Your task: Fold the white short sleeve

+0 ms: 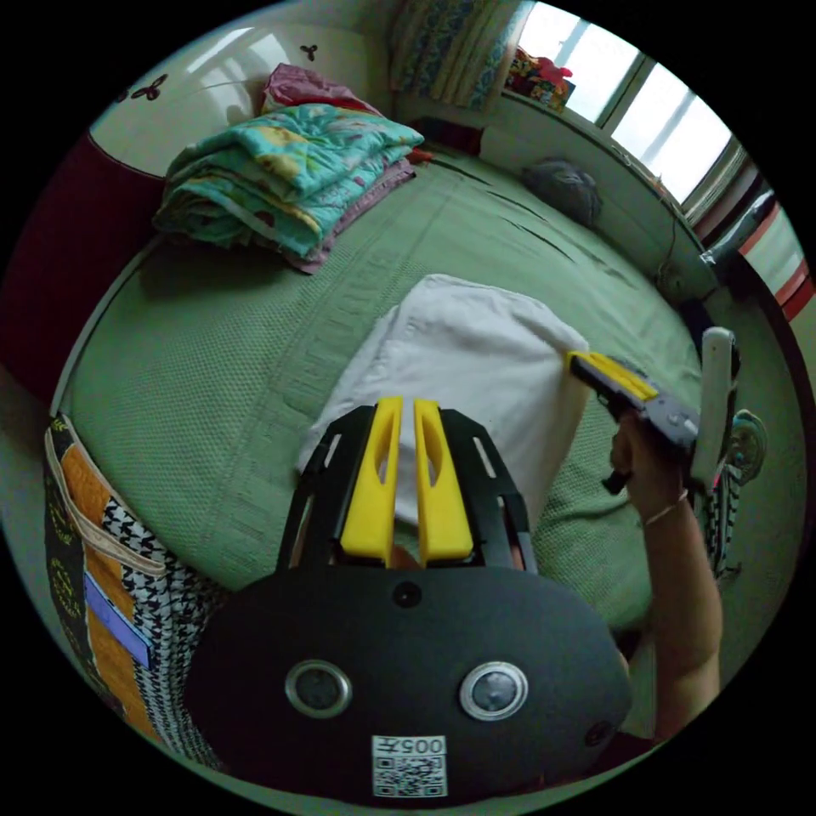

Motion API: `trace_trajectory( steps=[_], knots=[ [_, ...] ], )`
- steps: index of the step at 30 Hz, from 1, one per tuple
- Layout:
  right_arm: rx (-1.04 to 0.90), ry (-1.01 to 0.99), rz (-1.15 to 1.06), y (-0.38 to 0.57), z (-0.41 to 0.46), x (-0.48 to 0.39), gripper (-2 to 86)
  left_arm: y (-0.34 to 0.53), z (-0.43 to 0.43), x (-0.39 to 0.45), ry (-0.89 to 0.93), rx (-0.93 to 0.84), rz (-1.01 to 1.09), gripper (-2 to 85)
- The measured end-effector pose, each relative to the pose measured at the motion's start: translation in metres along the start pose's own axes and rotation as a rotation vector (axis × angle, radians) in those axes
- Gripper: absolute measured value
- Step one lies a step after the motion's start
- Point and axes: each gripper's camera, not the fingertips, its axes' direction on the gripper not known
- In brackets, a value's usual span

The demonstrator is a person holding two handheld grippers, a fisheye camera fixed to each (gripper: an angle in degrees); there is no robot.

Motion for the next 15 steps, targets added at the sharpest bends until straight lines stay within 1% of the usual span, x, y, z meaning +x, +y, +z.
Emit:
trace_trajectory(
  steps=[1, 2, 3, 4, 5, 8, 10, 13, 15],
  knots=[
    [-0.018, 0.107, 0.031, -0.01, 0.004, 0.008, 0.5, -0.004, 0.001, 0.002, -0.001, -0.011, 0.011, 4.2],
    [-0.068, 0.105, 0.046, -0.017, 0.005, 0.015, 0.5, -0.006, 0.002, 0.003, 0.0, -0.016, 0.013, 4.2],
    [-0.091, 0.073, 0.061, -0.017, 0.005, 0.018, 0.6, -0.009, 0.002, 0.002, 0.004, -0.02, 0.012, 4.2],
    [-0.118, -0.021, 0.073, -0.013, 0.001, 0.018, 1.5, -0.012, 0.002, 0.0, 0.009, -0.023, 0.009, 4.1],
    [-0.113, -0.112, 0.041, -0.002, -0.006, 0.011, 3.3, -0.013, 0.001, -0.001, 0.011, -0.023, 0.006, 4.2],
    [-0.134, -0.223, -0.04, 0.041, -0.017, -0.021, 7.3, -0.02, -0.003, -0.006, 0.017, -0.01, -0.001, 4.2],
    [-0.185, -0.258, -0.042, 0.065, -0.014, -0.037, 9.2, -0.025, -0.005, -0.012, -0.021, -0.008, -0.005, 4.2],
    [-0.251, -0.236, 0.013, 0.09, -0.003, -0.055, 10.0, -0.029, -0.004, -0.025, -0.041, -0.025, -0.029, 4.0],
    [-0.212, -0.231, 0.044, 0.094, -0.002, -0.059, 8.7, -0.029, -0.005, -0.031, -0.033, -0.034, -0.046, 3.8]
  ],
)
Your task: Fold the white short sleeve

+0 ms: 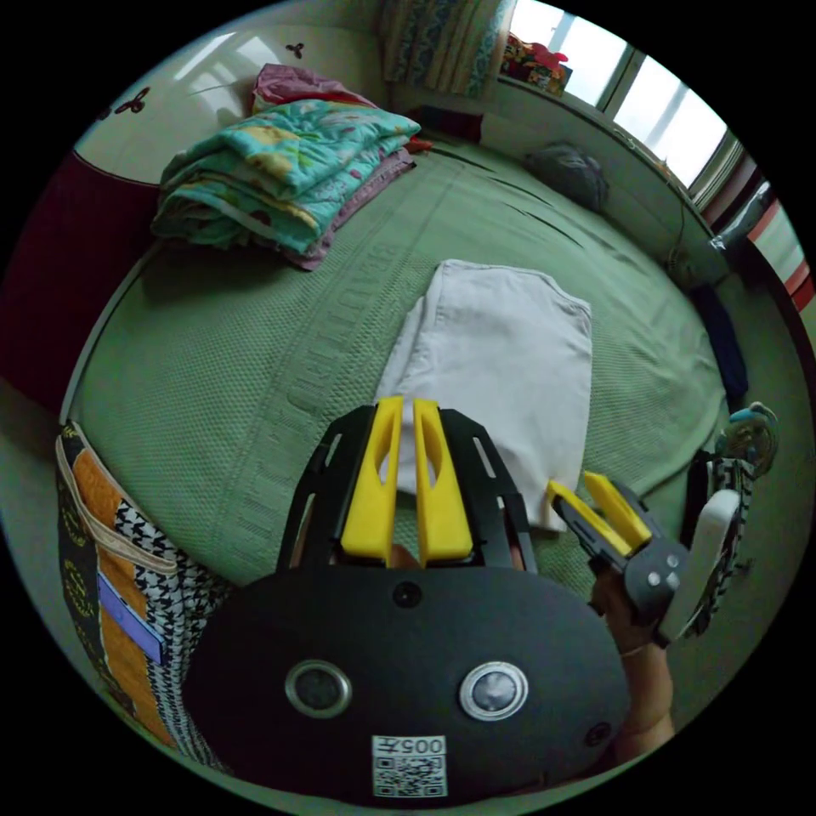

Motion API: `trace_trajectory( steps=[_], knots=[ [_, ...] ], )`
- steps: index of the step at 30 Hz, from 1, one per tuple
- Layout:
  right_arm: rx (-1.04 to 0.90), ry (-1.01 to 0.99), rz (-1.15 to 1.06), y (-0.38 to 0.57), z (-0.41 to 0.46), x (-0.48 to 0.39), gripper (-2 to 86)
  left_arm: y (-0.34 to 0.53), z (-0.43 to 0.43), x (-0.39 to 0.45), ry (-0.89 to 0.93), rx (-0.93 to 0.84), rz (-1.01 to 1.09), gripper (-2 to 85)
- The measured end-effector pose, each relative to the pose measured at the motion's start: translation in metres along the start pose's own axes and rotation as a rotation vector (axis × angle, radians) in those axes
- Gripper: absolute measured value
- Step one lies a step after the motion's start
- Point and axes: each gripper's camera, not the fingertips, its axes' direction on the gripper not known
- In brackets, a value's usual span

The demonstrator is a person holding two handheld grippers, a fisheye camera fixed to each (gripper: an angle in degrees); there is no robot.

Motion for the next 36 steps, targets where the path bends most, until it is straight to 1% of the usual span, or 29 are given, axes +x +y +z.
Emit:
trace_trajectory(
  steps=[3, 5, 7, 9, 11, 13, 15, 17, 19, 21, 24, 26, 27, 29, 30, 31, 33, 36],
  knots=[
    [0.007, 0.048, -0.04, -0.001, 0.002, -0.007, 4.5, 0.0, -0.006, -0.004, 0.006, 0.003, -0.003, 2.6],
    [0.01, 0.086, -0.134, 0.001, 0.0, -0.01, -0.3, 0.0, -0.01, -0.007, 0.013, 0.005, -0.016, 1.3],
    [0.002, 0.087, -0.159, 0.004, -0.005, -0.001, -1.2, 0.0, -0.013, -0.008, 0.039, 0.011, -0.026, 0.0],
    [-0.012, 0.104, -0.135, 0.007, -0.009, 0.015, -1.5, -0.001, -0.014, -0.008, 0.051, 0.015, -0.028, -0.3],
    [-0.024, 0.178, -0.096, 0.012, -0.012, 0.038, -1.5, -0.003, -0.015, -0.005, 0.051, 0.014, -0.024, -0.5],
    [-0.075, 0.193, -0.066, 0.015, -0.01, 0.055, -1.5, -0.006, -0.014, -0.001, 0.052, 0.005, -0.01, -0.6],
    [-0.083, 0.149, -0.01, 0.018, -0.016, 0.071, -1.5, -0.008, -0.013, 0.003, 0.061, 0.002, 0.005, -0.6],
    [-0.016, 0.07, 0.028, 0.018, -0.039, 0.082, -1.0, -0.01, -0.012, 0.007, 0.073, -0.003, 0.017, -0.6],
    [0.041, 0.047, 0.034, 0.014, -0.056, 0.082, -0.4, -0.01, -0.01, 0.011, 0.083, -0.009, 0.031, -0.6],
    [0.085, 0.044, 0.025, 0.01, -0.067, 0.079, 0.6, -0.01, -0.008, 0.015, 0.086, -0.018, 0.041, -0.6],
    [0.143, -0.031, 0.016, 0.007, -0.074, 0.075, 1.6, -0.008, -0.007, 0.024, 0.1, -0.017, 0.056, -0.6],
    [0.18, -0.169, -0.007, 0.012, -0.081, 0.073, 3.7, -0.006, -0.008, 0.029, 0.128, -0.007, 0.068, -0.6],
    [0.199, -0.192, -0.024, 0.015, -0.084, 0.072, 3.8, -0.005, -0.008, 0.031, 0.151, 0.005, 0.066, -0.6],
    [0.276, -0.176, -0.06, 0.023, -0.099, 0.069, 3.8, -0.005, -0.008, 0.032, 0.168, 0.023, 0.066, -0.6],
    [0.282, -0.164, -0.053, 0.023, -0.101, 0.07, 3.7, -0.005, -0.008, 0.032, 0.165, 0.033, 0.057, -0.6],
    [0.281, -0.153, -0.028, 0.025, -0.103, 0.074, 1.7, -0.005, -0.007, 0.033, 0.158, 0.038, 0.051, -0.6],
    [0.264, -0.175, 0.015, 0.027, -0.1, 0.083, -0.3, -0.005, -0.006, 0.035, 0.155, 0.045, 0.049, -0.7],
    [0.201, -0.259, 0.051, 0.028, -0.098, 0.097, -1.1, -0.004, -0.006, 0.043, 0.171, 0.072, 0.067, -0.7]
  ],
)
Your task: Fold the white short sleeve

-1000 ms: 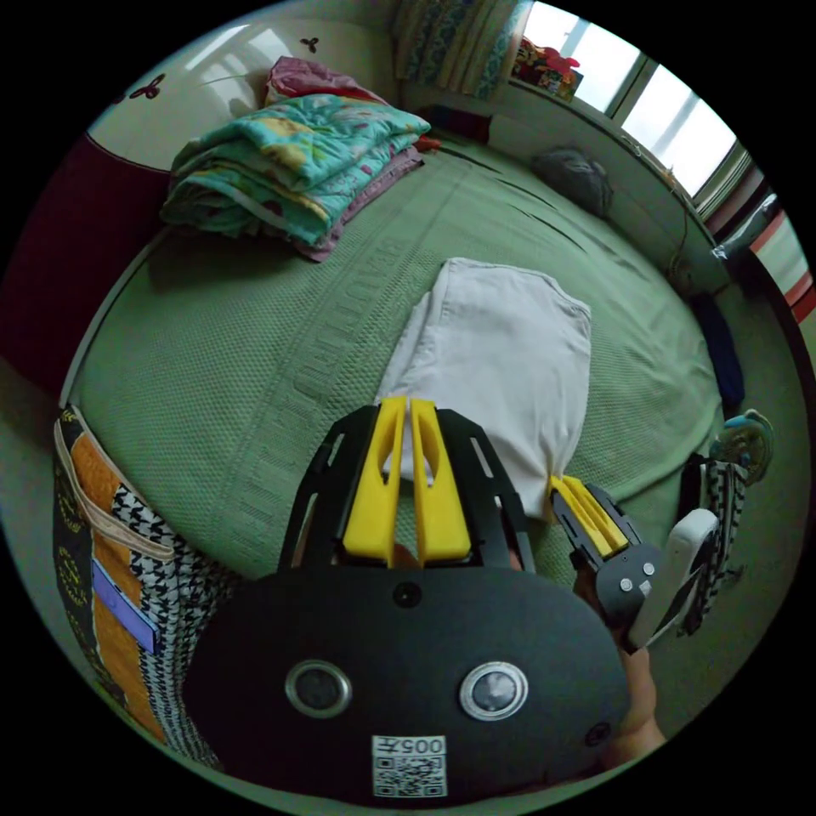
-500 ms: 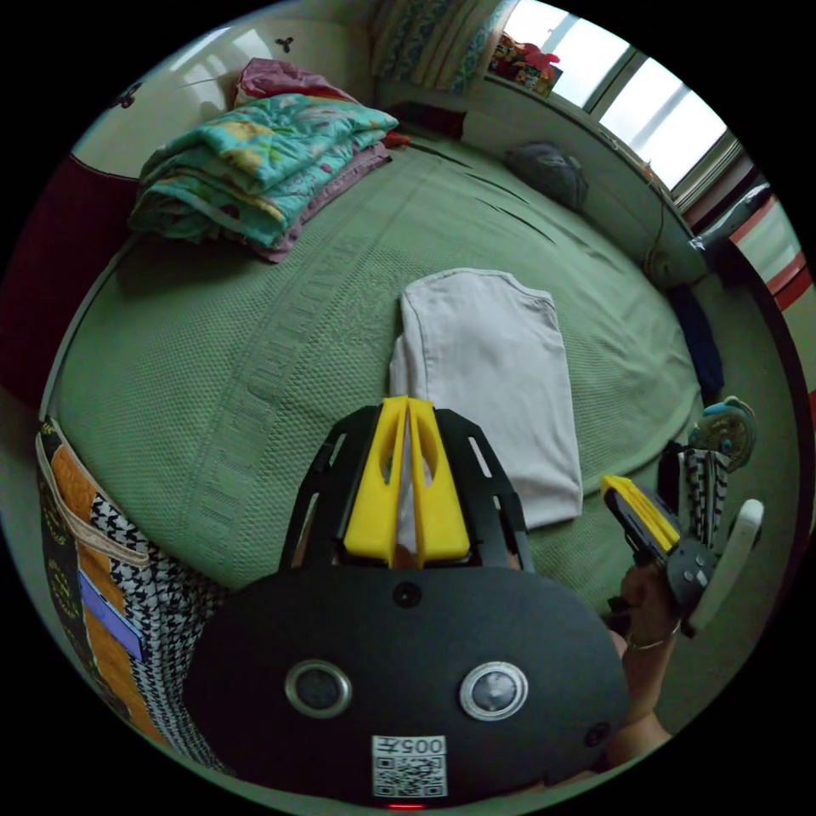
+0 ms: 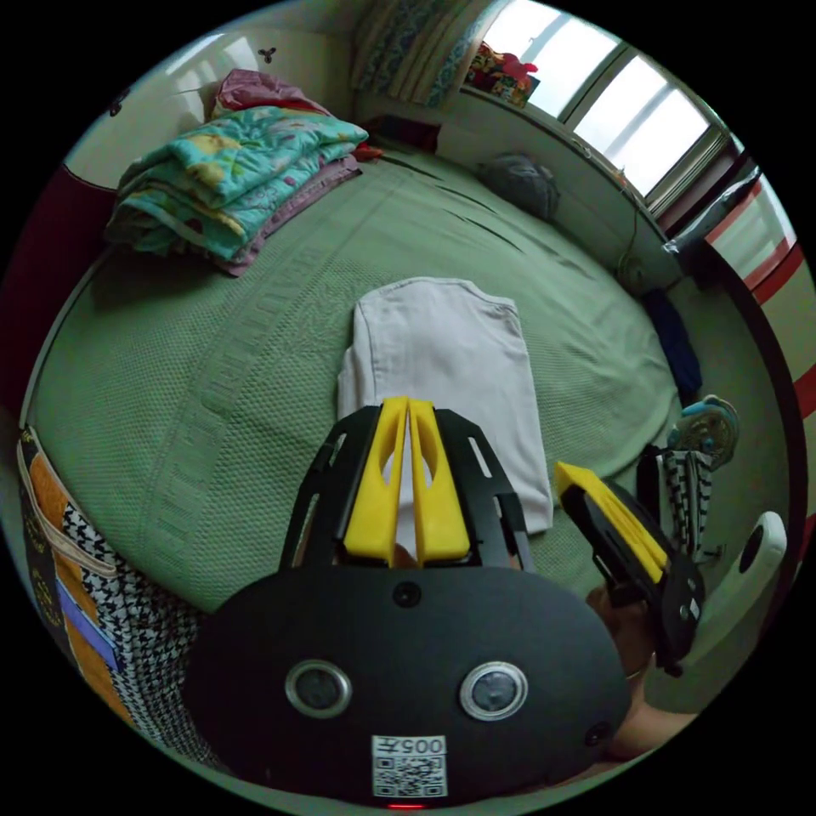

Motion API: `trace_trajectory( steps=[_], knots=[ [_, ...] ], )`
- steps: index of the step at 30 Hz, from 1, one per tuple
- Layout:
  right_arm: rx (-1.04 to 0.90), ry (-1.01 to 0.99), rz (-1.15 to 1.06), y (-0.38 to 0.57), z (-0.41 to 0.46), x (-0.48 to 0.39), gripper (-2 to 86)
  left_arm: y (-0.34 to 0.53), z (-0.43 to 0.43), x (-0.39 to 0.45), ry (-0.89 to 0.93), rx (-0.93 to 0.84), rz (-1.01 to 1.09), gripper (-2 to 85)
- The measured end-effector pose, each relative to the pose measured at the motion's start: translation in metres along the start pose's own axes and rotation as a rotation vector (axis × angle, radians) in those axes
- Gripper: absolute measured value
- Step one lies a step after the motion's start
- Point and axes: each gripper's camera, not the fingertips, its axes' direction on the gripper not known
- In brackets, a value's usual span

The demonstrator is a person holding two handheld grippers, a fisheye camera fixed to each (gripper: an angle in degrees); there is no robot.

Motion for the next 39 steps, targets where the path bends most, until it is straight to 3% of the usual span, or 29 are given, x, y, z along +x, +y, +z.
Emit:
trace_trajectory(
  steps=[3, 12, 39],
  knots=[
    [0.049, -0.062, 0.022, 0.006, -0.018, 0.008, -1.2, 0.001, 0.007, 0.01, -0.008, -0.024, 0.038, -0.7],
    [0.024, 0.007, 0.035, 0.018, -0.013, 0.017, -1.1, 0.014, 0.019, 0.027, -0.093, -0.049, 0.104, -0.4],
    [-0.149, -0.086, -0.258, 0.031, 0.052, -0.048, 0.5, 0.0, 0.052, 0.0, -0.218, -0.085, 0.076, -0.2]
  ],
)
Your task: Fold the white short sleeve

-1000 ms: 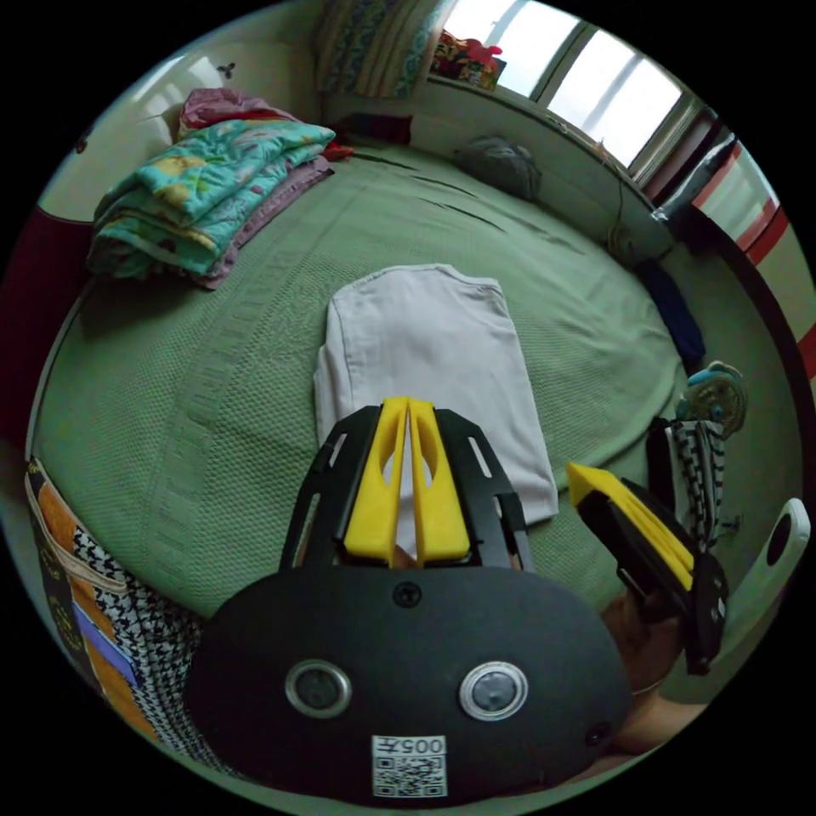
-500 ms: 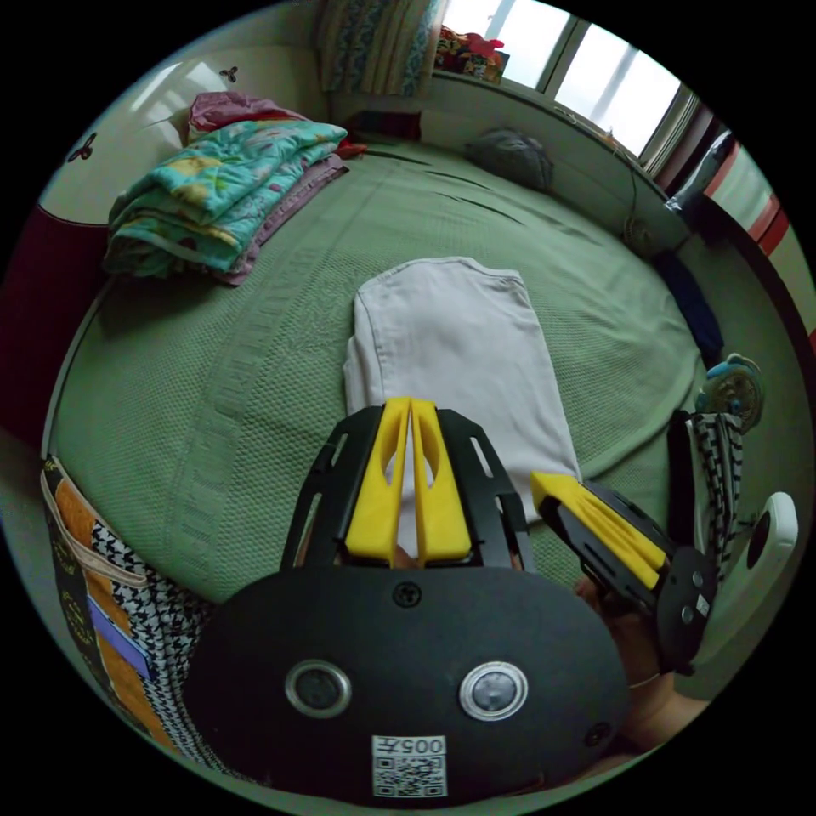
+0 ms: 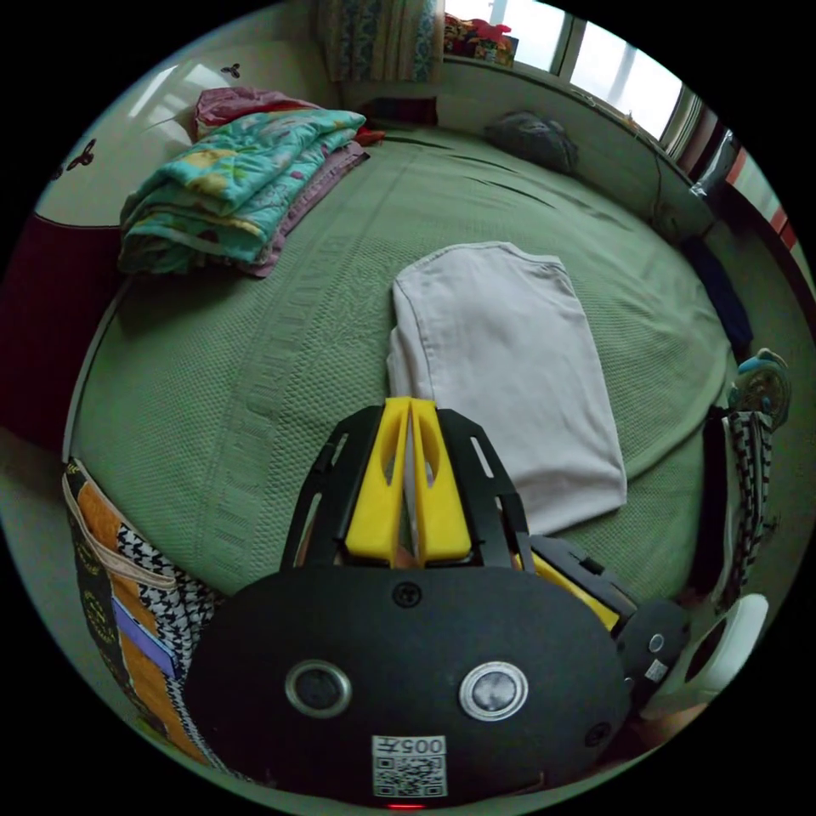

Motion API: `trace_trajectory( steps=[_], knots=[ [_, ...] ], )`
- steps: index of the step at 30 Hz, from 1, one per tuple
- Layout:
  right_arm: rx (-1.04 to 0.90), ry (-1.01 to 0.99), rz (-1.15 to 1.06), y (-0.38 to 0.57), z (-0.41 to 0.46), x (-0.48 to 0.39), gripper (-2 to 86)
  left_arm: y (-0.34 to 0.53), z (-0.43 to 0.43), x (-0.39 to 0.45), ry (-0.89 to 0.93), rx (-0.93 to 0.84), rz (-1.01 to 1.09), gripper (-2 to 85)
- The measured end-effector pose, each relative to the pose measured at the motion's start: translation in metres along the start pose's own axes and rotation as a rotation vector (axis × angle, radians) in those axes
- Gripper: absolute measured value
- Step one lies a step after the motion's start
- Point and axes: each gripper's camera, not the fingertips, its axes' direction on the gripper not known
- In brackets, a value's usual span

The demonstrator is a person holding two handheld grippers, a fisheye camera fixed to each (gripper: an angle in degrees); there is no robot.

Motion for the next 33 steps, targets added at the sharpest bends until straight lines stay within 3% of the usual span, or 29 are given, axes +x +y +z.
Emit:
trace_trajectory(
  steps=[5, 9, 15, 25, 33],
  knots=[
    [-0.096, -0.053, -0.022, -0.009, 0.017, -0.005, 10.1, -0.001, 0.001, -0.009, 0.035, 0.005, -0.018, -0.3],
    [-0.105, -0.083, -0.024, -0.012, 0.024, -0.009, 10.8, -0.003, 0.003, -0.018, 0.043, 0.004, -0.033, -0.3],
    [-0.131, 0.026, 0.0, -0.02, 0.041, -0.009, 7.3, -0.007, 0.007, -0.031, 0.051, -0.002, -0.053, -0.2],
    [-0.115, -0.103, 0.084, -0.031, 0.025, 0.018, -0.5, -0.017, 0.016, -0.038, 0.074, -0.01, -0.062, -0.3],
    [-0.047, -0.113, 0.11, -0.035, -0.004, 0.036, -1.3, -0.024, 0.022, -0.041, 0.044, -0.008, -0.069, -0.3]
  ],
)
